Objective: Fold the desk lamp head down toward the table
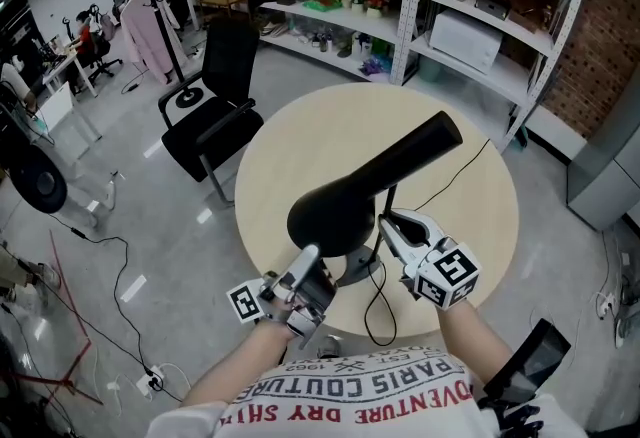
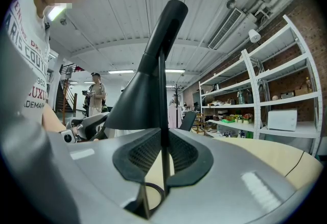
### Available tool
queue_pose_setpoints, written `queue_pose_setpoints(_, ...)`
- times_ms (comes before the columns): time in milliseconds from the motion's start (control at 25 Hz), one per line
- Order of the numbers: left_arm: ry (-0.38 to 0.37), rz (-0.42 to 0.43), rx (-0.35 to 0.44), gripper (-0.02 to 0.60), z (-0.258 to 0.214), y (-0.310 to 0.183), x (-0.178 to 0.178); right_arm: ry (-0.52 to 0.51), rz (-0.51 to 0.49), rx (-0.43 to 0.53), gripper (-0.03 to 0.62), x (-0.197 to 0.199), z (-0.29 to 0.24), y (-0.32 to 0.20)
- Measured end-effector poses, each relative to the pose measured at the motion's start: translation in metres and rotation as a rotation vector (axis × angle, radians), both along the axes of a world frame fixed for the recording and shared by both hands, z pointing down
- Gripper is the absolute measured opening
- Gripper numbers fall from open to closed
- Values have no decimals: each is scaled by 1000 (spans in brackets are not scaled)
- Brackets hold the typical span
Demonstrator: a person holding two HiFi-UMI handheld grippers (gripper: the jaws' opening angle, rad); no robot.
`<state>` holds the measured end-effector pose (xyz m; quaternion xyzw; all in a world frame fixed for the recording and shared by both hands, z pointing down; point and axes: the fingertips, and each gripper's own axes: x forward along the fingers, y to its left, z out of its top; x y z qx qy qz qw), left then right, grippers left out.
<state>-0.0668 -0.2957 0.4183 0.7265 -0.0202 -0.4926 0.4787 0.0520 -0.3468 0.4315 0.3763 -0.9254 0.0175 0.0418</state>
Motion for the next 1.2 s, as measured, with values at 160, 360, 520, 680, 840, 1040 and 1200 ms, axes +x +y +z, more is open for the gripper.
queue_pose_setpoints(160,19,-1,-6,35,1,-2,0,-1,3,-3,41,-1,1,-3)
queue_pose_setpoints(360,-20,-22,3,40,2,-1,0,-5,-6,-14,48,0,1,-1)
queue_pose_setpoints(520,-115,-58,13,72,8,0,-3,35,-2,13,55,1,-2,2)
queue_pose_setpoints(680,-220,-97,25,98,16,6,-14,31,3,35,91,9,-14,9)
queue_pose_setpoints(840,-388,-173,87,97,14,25,-20,13,-11,24,91,17,-24,34)
queue_pose_setpoints(1040,-739,-291,200,97,4,52,-13,-69,-90,-4,89,11,-34,86)
queue_pose_setpoints(1200,-973,-298,368,95,-16,97,19,-59,-150,-19,40,7,-30,137)
